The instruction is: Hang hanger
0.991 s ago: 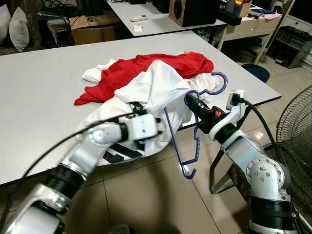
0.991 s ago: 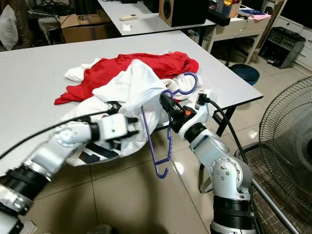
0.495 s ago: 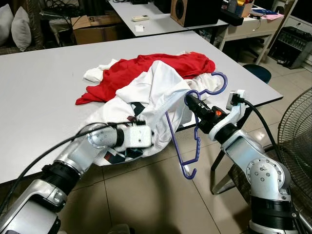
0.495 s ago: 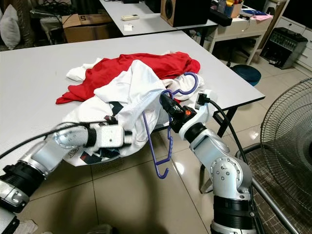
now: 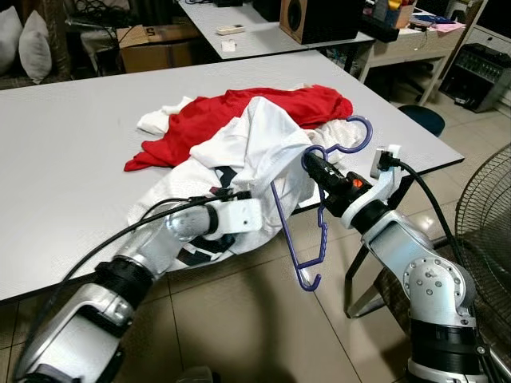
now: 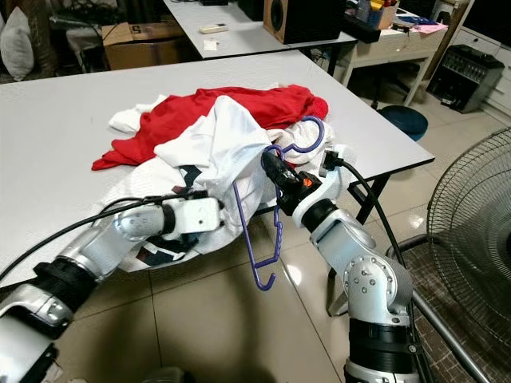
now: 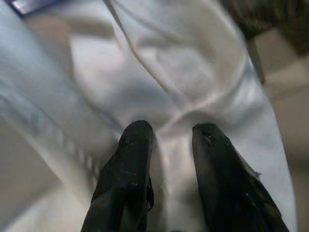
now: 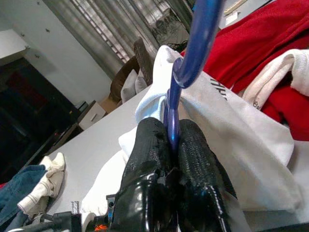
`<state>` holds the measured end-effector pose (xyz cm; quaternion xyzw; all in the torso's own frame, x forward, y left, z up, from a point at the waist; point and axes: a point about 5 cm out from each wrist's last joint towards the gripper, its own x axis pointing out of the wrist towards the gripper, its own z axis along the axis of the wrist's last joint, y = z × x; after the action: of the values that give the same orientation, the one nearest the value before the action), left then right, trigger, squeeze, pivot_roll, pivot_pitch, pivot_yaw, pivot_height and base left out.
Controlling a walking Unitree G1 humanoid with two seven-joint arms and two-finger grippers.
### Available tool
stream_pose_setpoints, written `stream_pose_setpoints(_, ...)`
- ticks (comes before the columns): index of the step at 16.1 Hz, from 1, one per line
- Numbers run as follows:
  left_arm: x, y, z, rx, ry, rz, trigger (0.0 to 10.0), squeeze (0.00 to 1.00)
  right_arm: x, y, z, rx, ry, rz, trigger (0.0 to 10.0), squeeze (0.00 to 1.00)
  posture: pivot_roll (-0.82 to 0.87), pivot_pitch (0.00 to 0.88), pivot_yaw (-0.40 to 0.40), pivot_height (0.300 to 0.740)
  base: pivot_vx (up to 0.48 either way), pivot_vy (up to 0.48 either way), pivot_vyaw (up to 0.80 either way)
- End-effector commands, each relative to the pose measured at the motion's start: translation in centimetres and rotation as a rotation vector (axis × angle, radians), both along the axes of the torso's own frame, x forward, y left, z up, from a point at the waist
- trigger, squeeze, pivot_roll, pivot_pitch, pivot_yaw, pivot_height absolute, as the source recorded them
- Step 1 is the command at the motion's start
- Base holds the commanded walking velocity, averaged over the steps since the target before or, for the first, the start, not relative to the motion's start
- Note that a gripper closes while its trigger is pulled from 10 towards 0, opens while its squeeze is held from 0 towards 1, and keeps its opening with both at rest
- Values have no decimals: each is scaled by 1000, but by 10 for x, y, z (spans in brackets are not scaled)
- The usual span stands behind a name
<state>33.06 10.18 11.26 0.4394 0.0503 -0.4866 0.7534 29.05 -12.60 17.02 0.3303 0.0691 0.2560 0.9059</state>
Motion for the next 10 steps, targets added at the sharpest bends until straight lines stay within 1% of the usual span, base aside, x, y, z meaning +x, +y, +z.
stream_pose_setpoints(1,-2,-4,4,-69,13,-20,10000,0,3,0,4,4,-15,-5,10000,0,-11,0,-5,740,0,0,0)
stream_pose_setpoints(2,-6,-9,3,-108,22,-50,10000,0,3,0,4,4,-15,-4,10000,0,-11,0,-5,740,0,0,0)
stream_pose_setpoints(5,-13,-11,-9,-87,61,-85,10000,0,3,0,4,5,-16,-3,10000,0,-11,0,-5,740,0,0,0)
stream_pose_setpoints(8,-12,-8,-14,-49,57,-67,10000,0,3,0,4,5,-16,-2,10000,0,-12,0,-5,740,0,0,0)
stream_pose_setpoints(9,-11,-5,-17,-29,68,-58,8941,0,3,-1,4,5,-17,-2,10000,0,-13,0,-5,740,0,0,0)
stream_pose_setpoints(10,-11,-2,-19,-16,72,-55,2941,0,3,-1,4,4,-17,-3,10000,0,-12,0,-5,740,0,0,0)
